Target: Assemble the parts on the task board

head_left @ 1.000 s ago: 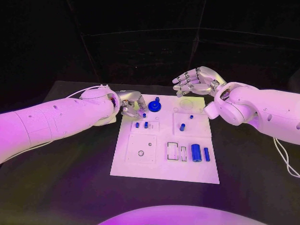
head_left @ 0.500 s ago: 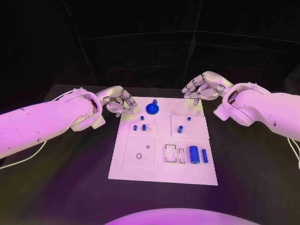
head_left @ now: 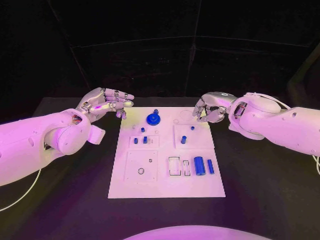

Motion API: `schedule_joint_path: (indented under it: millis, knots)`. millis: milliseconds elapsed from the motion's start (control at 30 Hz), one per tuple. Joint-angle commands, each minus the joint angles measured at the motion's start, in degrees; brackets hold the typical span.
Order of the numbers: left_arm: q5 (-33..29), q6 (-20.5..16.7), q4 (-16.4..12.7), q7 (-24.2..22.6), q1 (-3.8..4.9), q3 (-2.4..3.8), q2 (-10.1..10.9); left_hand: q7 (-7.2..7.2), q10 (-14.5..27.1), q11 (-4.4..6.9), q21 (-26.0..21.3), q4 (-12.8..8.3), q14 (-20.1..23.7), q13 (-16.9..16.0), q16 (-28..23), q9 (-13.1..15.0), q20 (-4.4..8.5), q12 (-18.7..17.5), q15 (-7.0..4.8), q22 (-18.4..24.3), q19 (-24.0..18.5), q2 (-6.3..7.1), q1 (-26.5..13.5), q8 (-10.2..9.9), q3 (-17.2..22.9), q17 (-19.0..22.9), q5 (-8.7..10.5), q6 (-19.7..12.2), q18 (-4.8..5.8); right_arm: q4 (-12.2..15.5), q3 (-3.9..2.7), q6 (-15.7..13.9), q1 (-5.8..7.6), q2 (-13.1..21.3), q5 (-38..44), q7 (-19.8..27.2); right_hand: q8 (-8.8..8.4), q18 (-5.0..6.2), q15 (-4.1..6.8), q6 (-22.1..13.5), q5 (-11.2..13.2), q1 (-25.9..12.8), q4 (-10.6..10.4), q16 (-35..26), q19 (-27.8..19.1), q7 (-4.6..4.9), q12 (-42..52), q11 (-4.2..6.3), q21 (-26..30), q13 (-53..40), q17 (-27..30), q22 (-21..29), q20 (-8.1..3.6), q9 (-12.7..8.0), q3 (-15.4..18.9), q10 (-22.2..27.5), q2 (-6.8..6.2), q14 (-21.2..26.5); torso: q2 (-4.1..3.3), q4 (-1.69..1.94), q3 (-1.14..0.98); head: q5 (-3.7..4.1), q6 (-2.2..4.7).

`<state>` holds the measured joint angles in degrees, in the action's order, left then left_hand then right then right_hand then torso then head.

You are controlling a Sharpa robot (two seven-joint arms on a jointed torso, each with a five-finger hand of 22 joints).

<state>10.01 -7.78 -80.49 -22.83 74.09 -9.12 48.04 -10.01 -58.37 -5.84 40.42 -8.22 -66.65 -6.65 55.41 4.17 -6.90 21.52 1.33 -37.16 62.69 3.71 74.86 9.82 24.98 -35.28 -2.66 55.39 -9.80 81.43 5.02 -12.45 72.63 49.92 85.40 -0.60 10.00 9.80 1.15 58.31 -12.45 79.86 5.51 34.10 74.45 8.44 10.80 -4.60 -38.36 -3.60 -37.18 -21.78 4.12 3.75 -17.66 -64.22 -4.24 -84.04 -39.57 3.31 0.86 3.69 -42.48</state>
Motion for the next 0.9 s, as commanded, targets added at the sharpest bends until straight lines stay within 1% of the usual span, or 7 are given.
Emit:
schedule_joint_path:
  millis: [33, 67, 167, 300, 400, 700, 900]
  knots:
    - [-8.85, 1.03, -1.17, -3.77, -0.03, 0.02, 0.53, 0.10, -0.36, -0.06, -0.28, -0.05, 0.48, -0.09, -0.32, -0.09, -0.11, 0.35, -0.12, 0.12, -0.42, -0.12, -0.55, 0.24, -0.51, 0.11, -0.18, 0.35, -0.76, 1.11, -0.03, 0.75, -0.50, 0.18, 13.66, -3.46, -0.67, 0.43, -0.45, -0.27, 0.41, -0.80, -0.04, 1.44, -0.58, 0.06, -0.83, -0.21, -0.71, 0.08, -1.34, -0.55, 0.18, 0.03, -0.67, 1.32, -0.67, -0.66, -0.02, 0.06, 0.02, 0.21, 0.20]
    - [-9.06, 1.02, -1.39, -3.86, -0.05, 0.02, 0.66, 0.10, -0.34, -0.06, -0.31, -0.05, 0.48, -0.10, -0.34, -0.09, -0.11, 0.38, -0.12, 0.14, -0.42, -0.12, -0.54, 0.24, -0.53, 0.13, -0.18, 0.35, -0.76, 1.39, -0.03, 0.51, -0.76, 0.23, 15.14, -3.36, -0.97, 0.46, -0.51, -0.43, 0.57, -1.02, -0.07, 2.38, -0.67, -0.03, -1.03, -0.22, -0.98, 0.06, -2.19, -0.76, 0.22, 0.03, -0.83, 1.63, -0.93, -0.74, -0.02, 0.10, 0.00, 0.26, 0.22]
    - [-9.44, 0.95, -1.84, -4.08, -0.10, 0.01, 0.91, 0.10, -0.27, -0.06, -0.41, -0.06, 0.51, -0.12, -0.40, -0.10, -0.10, 0.46, -0.13, 0.22, -0.42, -0.13, -0.50, 0.27, -0.61, 0.20, -0.18, 0.34, -0.76, 2.01, -0.03, -0.25, -1.53, 0.28, 18.77, -2.46, -1.83, 0.55, -0.48, -0.78, 0.65, -1.47, -0.14, 5.25, -0.86, -0.27, -1.27, -0.13, -1.95, 0.00, -4.76, -1.49, 0.29, 0.07, -1.53, 2.00, -1.57, -0.98, -0.04, 0.19, 0.04, 0.39, 0.34]
    - [-9.64, 0.98, -2.05, -4.17, -0.14, 0.00, 1.05, 0.09, -0.13, -0.07, -0.60, -0.10, 0.54, -0.16, -0.48, -0.12, -0.10, 0.60, -0.13, 0.35, -0.51, -0.13, -0.43, 0.30, -0.73, 0.32, -0.18, 0.29, -0.75, 2.55, -0.04, -1.01, -2.38, 0.21, 21.77, -0.94, -2.92, 0.59, -0.22, -1.36, 0.61, -1.75, -0.09, 7.16, -1.13, -0.80, -1.66, 0.15, -3.29, 0.05, -6.49, -2.70, 0.23, 0.06, -2.36, 2.74, -2.30, -0.89, -0.05, 0.11, 0.01, 0.38, 0.47]
    - [-9.69, 1.05, -2.08, -4.14, -0.15, -0.01, 1.06, 0.08, -0.03, -0.08, -0.72, -0.12, 0.56, -0.18, -0.53, -0.13, -0.09, 0.68, -0.12, 0.43, -0.57, -0.15, -0.38, 0.31, -0.81, 0.40, -0.18, 0.25, -0.74, 2.64, -0.04, -1.09, -2.84, 0.07, 22.56, -0.10, -3.45, 0.30, 0.09, -1.51, 0.68, -1.94, -0.12, 8.54, -0.76, -1.03, -1.87, 0.28, -5.39, 0.05, -7.73, -5.20, 0.11, 0.11, -2.78, 3.22, -2.68, -0.93, -0.08, 0.09, 0.05, 0.37, 0.52]
    - [-9.63, 1.32, -1.95, -3.84, -0.17, -0.01, 0.99, 0.02, 0.20, -0.13, -0.94, -0.14, 0.59, -0.21, -0.62, -0.17, -0.10, 0.83, -0.10, 0.59, -0.66, -0.17, -0.29, 0.31, -0.98, 0.55, -0.18, 0.12, -0.73, 1.98, -0.04, -0.34, -3.81, -0.83, 21.04, 1.67, -4.42, -0.33, 0.33, -1.35, 0.59, -1.94, -0.20, 12.03, -0.05, -0.92, -1.86, 0.29, -9.60, 0.06, -10.76, -10.01, -0.01, 0.21, -4.36, 3.16, -2.62, -1.13, -0.12, 0.09, 0.03, 0.42, 0.48]
    - [-9.44, 1.48, -1.89, -3.56, -0.18, -0.02, 0.93, -0.01, 0.31, -0.16, -1.01, -0.14, 0.60, -0.22, -0.65, -0.19, -0.10, 0.88, -0.09, 0.64, -0.68, -0.19, -0.27, 0.30, -1.05, 0.60, -0.18, 0.05, -0.73, 1.38, -0.04, 0.29, -3.99, -1.54, 19.40, 2.25, -4.80, -0.60, 0.22, -0.89, 0.94, -1.75, -0.40, 13.61, 0.10, -0.66, -1.91, 0.11, -11.44, 0.08, -12.09, -12.01, 0.13, 0.28, -5.88, 2.96, -1.82, -1.13, -0.10, 0.12, 0.04, 0.39, 0.32]
